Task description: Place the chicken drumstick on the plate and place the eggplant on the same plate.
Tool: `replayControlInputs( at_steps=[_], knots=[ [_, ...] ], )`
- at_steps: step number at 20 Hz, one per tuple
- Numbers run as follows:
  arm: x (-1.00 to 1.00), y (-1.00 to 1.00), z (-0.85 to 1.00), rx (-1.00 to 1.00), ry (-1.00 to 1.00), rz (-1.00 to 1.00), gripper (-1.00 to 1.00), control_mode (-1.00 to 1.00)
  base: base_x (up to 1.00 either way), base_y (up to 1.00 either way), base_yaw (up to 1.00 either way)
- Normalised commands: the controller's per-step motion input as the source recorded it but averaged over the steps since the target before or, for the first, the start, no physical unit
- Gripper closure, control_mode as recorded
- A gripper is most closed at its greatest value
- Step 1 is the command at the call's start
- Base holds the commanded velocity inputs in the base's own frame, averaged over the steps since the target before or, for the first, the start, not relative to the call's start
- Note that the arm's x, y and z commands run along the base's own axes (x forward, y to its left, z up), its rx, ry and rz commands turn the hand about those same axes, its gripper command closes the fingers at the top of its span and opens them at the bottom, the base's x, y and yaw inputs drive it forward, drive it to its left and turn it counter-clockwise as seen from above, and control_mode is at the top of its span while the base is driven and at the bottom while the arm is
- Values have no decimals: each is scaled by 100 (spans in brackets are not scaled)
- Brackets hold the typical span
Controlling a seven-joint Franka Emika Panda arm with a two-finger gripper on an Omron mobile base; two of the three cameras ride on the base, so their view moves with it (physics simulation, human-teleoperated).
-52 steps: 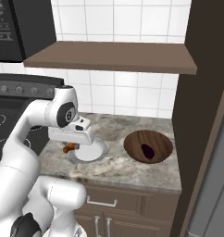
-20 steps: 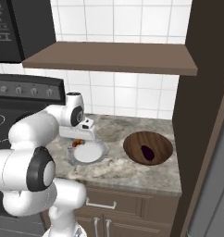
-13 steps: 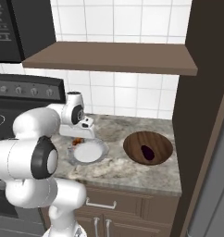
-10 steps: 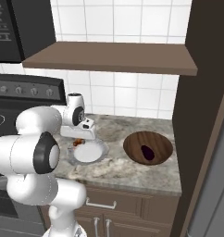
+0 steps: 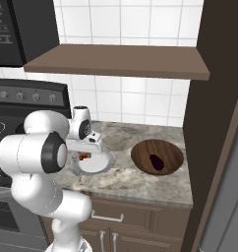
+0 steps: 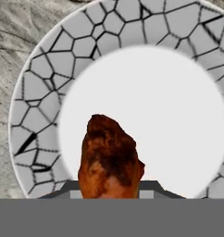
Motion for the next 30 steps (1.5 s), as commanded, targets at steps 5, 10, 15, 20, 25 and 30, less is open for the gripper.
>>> replayControlInputs(
  at_steps=[5,10,15,20,25,30],
  knots=[
    [1,8,-25,0,0,0,100,-100,0,0,0],
    [0,4,-17,0,0,0,100,-100,0,0,0],
    [0,0,-4,0,0,0,-100,-100,0,0,0],
    [0,0,0,0,0,0,-100,-100,0,0,0],
    [0,0,0,0,0,0,-100,-100,0,0,0],
    [-3,-4,10,0,-1,0,-100,-100,0,0,0]
  ],
)
